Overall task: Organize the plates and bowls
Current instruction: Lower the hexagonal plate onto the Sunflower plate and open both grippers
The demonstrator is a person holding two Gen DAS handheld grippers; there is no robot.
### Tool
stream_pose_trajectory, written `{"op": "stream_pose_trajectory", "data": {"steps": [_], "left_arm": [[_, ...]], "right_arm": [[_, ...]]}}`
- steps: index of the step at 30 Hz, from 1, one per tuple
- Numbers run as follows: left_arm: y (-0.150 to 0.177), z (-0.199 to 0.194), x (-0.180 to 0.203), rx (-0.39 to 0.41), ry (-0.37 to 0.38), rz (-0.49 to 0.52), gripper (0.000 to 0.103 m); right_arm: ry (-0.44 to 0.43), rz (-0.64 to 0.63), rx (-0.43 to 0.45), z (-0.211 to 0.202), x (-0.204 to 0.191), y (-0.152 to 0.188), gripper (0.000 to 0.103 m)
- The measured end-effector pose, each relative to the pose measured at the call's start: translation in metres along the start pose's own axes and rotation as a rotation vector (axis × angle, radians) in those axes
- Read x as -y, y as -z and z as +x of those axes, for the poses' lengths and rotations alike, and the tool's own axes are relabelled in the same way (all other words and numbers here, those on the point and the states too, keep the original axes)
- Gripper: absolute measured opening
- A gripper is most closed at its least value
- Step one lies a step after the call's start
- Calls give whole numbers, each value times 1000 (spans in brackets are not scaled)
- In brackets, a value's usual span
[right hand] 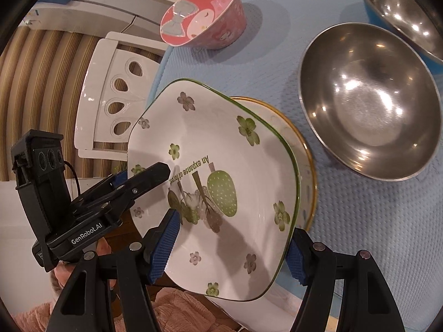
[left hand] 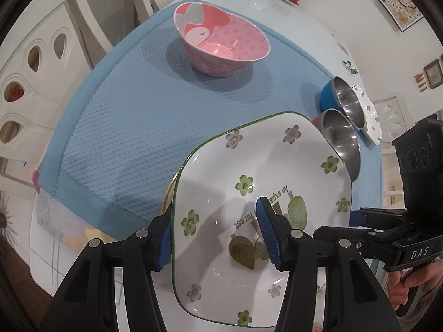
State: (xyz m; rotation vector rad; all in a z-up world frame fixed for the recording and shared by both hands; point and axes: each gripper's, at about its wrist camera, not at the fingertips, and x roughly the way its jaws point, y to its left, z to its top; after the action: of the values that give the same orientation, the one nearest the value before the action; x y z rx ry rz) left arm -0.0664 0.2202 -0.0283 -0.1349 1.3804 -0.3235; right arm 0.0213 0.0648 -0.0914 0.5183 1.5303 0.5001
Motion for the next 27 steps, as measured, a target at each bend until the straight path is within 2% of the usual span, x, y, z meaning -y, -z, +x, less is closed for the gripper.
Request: {"op": "stream_pose_trajectory", "data": {"steps": [8, 27], "left_arm": [[-1, 18, -10, -57, 15, 2, 51], [-10, 40, -2, -145, 40, 100, 51]], "right_arm": [[20, 40, -9, 10, -2, -6, 69], [83, 158, -17, 24, 3, -10, 69]]}}
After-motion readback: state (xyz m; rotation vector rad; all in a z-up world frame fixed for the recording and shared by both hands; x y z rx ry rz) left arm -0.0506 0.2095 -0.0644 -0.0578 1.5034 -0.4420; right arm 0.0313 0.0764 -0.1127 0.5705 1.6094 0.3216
